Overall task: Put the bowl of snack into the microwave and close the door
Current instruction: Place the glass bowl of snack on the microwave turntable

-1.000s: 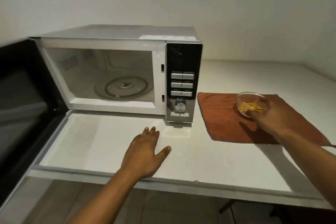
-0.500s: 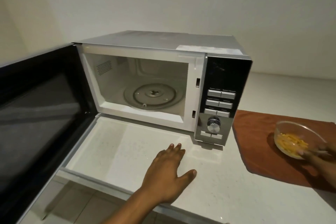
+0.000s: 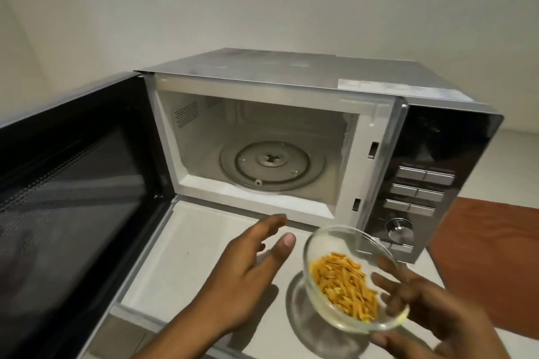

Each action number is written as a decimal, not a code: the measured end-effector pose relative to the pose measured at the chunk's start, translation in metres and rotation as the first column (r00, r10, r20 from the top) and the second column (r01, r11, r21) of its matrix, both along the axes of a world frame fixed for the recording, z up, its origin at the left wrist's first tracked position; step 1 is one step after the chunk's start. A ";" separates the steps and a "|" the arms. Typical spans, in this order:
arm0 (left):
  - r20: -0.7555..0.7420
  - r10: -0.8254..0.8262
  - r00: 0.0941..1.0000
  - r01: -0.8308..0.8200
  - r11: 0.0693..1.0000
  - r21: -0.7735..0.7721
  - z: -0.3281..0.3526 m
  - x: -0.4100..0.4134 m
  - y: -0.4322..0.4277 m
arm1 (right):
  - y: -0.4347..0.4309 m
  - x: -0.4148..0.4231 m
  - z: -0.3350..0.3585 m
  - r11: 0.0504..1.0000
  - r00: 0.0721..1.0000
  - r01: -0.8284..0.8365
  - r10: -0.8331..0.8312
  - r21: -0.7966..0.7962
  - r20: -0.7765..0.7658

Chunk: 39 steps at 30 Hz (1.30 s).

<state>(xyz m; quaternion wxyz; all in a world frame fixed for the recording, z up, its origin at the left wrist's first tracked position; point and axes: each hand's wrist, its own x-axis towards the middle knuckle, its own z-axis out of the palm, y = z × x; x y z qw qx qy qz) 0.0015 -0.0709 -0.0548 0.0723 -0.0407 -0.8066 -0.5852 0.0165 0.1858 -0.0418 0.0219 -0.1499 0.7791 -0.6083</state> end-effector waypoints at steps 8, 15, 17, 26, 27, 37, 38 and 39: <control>-0.064 -0.091 0.994 0.092 0.995 0.024 0.021 -0.007 -0.035 | -0.073 -0.054 0.003 0.997 0.982 -0.019 0.005 -0.075 -0.187; -0.162 0.103 0.981 -0.101 0.995 0.020 0.032 -0.066 -0.046 | -0.112 -0.097 0.024 0.992 0.957 -0.121 0.105 -0.045 -0.271; -0.186 0.145 0.972 -0.147 0.989 0.004 0.036 -0.087 -0.048 | -0.122 -0.115 0.028 0.986 0.983 -0.103 0.080 -0.128 -0.168; -0.047 0.242 0.969 -0.244 0.969 -0.044 0.030 -0.176 -0.052 | -0.171 -0.199 0.020 0.853 0.880 0.452 -0.379 -0.261 0.284; -0.036 0.240 0.970 -0.242 0.970 -0.035 0.027 -0.185 -0.054 | -0.176 -0.205 0.019 0.834 0.872 0.473 -0.396 -0.284 0.287; -0.018 0.283 0.959 -0.283 0.951 -0.125 0.020 -0.233 -0.069 | -0.206 -0.256 0.013 0.839 0.875 0.482 -0.476 -0.250 0.091; -0.006 0.287 0.958 -0.286 0.951 -0.121 0.019 -0.236 -0.068 | -0.207 -0.260 0.012 0.840 0.876 0.480 -0.474 -0.253 0.090; 0.006 0.290 0.957 -0.287 0.952 -0.106 0.019 -0.239 -0.067 | -0.207 -0.262 0.012 0.839 0.875 0.482 -0.475 -0.254 0.091</control>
